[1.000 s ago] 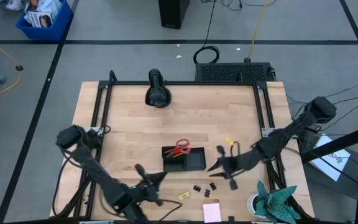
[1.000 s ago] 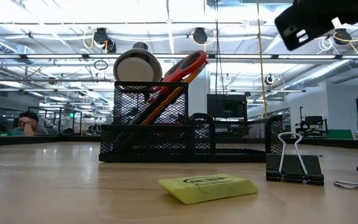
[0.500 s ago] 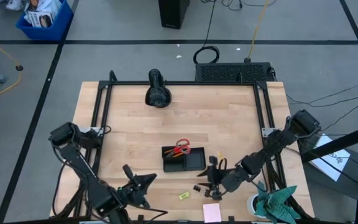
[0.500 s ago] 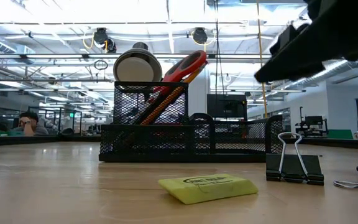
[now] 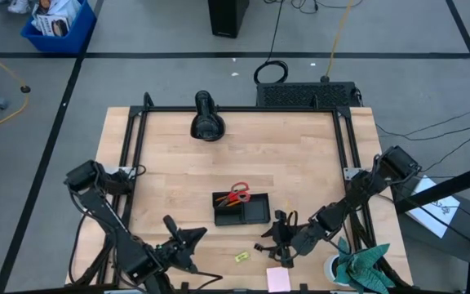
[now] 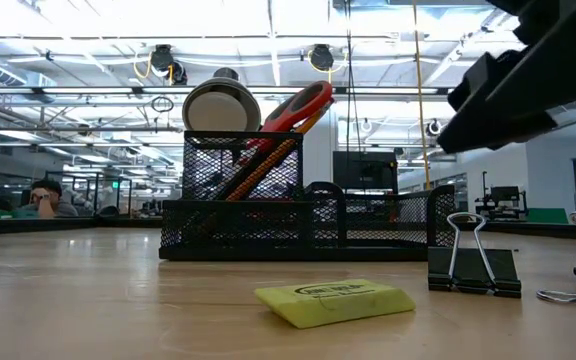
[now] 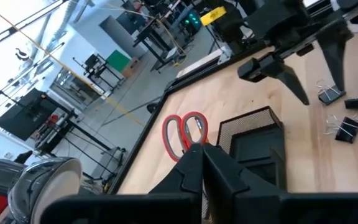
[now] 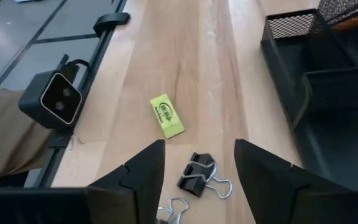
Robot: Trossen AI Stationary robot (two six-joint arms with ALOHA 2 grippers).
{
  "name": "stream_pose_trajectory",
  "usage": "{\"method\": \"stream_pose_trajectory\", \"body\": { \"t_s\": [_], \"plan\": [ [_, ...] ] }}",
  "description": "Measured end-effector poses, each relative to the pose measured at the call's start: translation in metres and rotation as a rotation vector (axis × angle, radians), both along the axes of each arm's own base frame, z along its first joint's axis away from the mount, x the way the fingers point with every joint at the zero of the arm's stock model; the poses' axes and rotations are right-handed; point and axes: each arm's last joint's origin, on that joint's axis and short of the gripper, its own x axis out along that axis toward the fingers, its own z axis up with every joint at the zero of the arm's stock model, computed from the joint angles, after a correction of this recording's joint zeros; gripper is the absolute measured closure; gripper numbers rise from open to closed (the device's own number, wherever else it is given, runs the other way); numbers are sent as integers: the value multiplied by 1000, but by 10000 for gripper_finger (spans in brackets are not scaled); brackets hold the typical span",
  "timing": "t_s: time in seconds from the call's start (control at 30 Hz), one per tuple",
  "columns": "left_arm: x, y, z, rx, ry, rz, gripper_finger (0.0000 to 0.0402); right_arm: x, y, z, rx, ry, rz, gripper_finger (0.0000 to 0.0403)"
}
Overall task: Pick and place office supplies into organizer
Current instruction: Put the left black binder clip into the desk organizer
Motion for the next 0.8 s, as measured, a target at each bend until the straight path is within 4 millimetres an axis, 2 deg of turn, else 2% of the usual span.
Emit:
{"method": "stream_pose_trajectory", "body": {
  "t_s": [0.1, 0.33, 0.57, 0.8],
  "plan": [
    [2, 2, 0, -7, -5, 10, 377, 0, 3, -8, 21, 18, -25, 223],
    [5, 5, 0, -25, -5, 22, 376, 4, 11, -40, 32, 34, -84, 220],
    [5, 4, -1, -36, 12, 14, 376, 11, 1, -42, 68, 35, -142, 223],
    [5, 4, -1, -38, 17, 12, 376, 11, 3, -42, 105, 70, -84, 240]
  ]
}}
